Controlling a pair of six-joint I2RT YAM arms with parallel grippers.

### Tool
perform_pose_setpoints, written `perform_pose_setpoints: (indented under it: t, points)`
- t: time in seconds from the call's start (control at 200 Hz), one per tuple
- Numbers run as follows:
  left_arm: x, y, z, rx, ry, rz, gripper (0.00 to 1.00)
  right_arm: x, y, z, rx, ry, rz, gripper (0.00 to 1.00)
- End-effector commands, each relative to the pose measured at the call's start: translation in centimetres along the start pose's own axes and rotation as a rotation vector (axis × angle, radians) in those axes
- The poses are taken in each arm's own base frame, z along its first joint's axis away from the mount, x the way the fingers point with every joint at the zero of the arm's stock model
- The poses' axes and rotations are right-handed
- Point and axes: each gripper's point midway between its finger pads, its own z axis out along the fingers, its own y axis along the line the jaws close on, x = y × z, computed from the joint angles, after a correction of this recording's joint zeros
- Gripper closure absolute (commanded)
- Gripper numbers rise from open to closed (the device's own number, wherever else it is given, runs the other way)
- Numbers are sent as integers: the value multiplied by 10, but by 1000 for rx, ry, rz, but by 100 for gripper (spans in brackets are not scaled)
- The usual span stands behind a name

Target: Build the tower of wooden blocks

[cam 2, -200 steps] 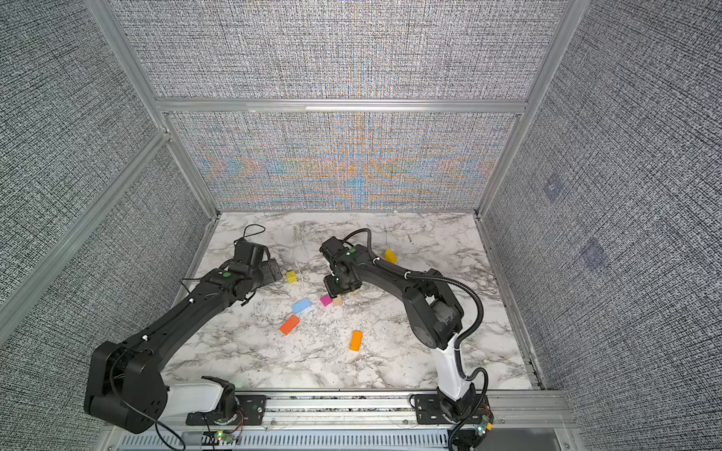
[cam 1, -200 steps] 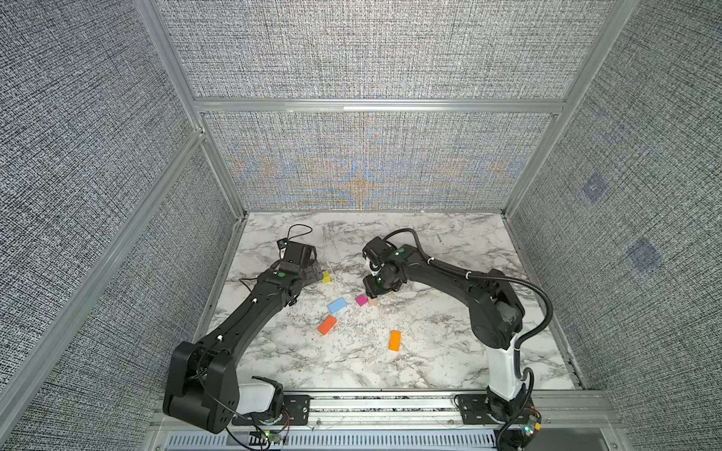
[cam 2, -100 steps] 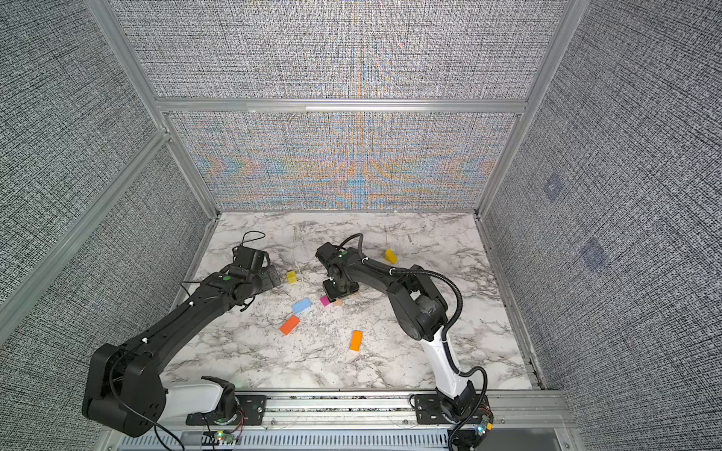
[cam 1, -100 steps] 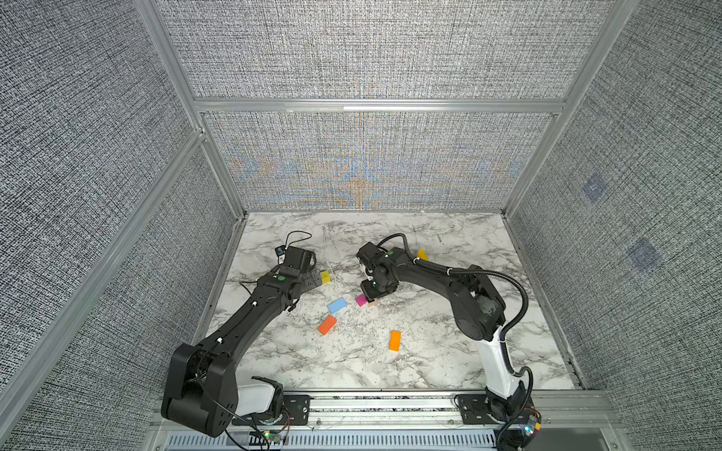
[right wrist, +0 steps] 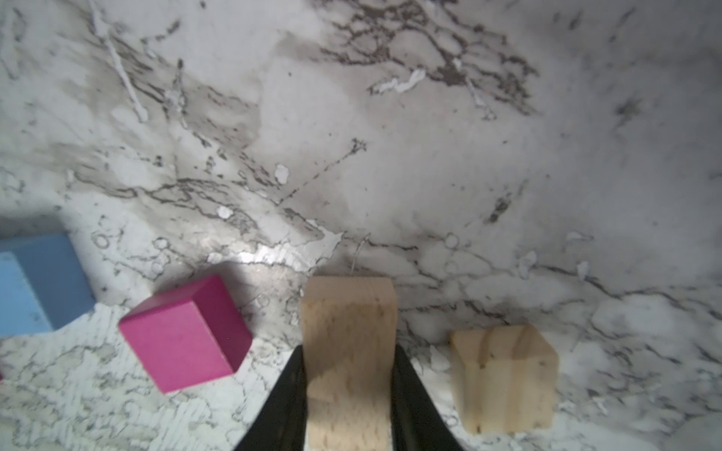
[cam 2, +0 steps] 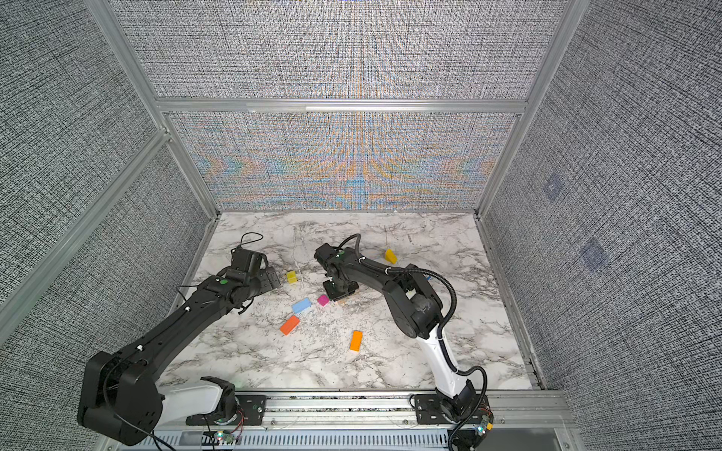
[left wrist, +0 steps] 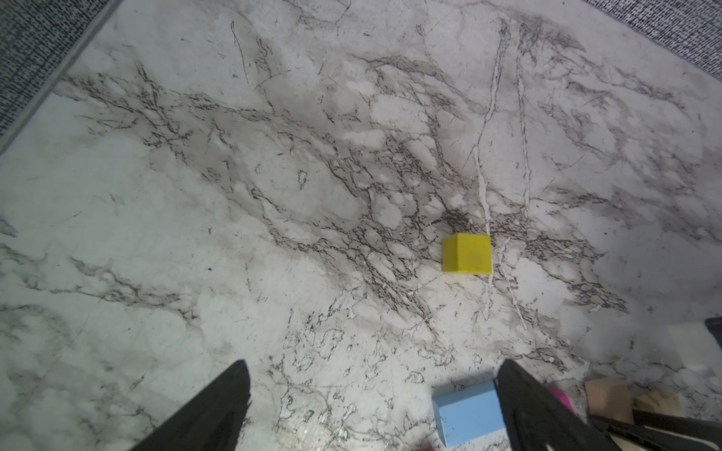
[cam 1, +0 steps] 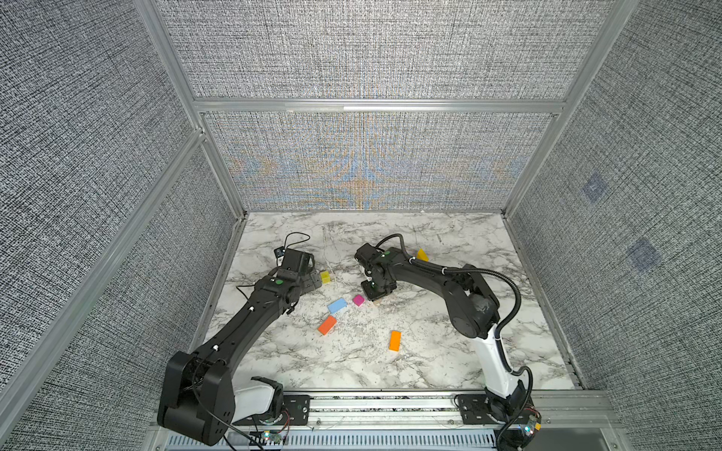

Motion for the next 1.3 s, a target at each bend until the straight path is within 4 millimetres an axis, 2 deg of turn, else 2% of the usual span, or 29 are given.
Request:
perform_pose_setpoints:
  t: [0.0, 0.265, 0.52, 0.625, 0.845, 0.975, 1.015, 1.16, 1.296]
  points:
    - [0, 1, -3, 5, -1, 0, 1, 0, -2, -8, 15, 1, -8, 70]
    - [5, 1, -4, 11, 18, 15, 1, -29, -5, -25, 38, -36, -27, 71]
    - [13, 0, -4, 27, 59, 24, 1, -62, -20, -19, 53, -42, -14, 71]
    - [17, -7, -6, 74, 68, 34, 1, -72, -24, -16, 66, -52, -11, 71]
    - [12, -11, -15, 116, 34, 42, 1, -78, -31, 2, 110, -50, -24, 70]
    - [9, -10, -21, 121, 25, 47, 1, -79, -35, 5, 119, -51, -20, 70]
    - [9, -11, -23, 127, 24, 49, 1, -79, -35, 6, 120, -50, -21, 67]
    - [8, -13, -29, 153, 14, 50, 1, -81, -37, 4, 135, -55, -49, 43]
    - [5, -10, -32, 157, -22, 58, 1, -82, -40, -9, 147, -65, -83, 31]
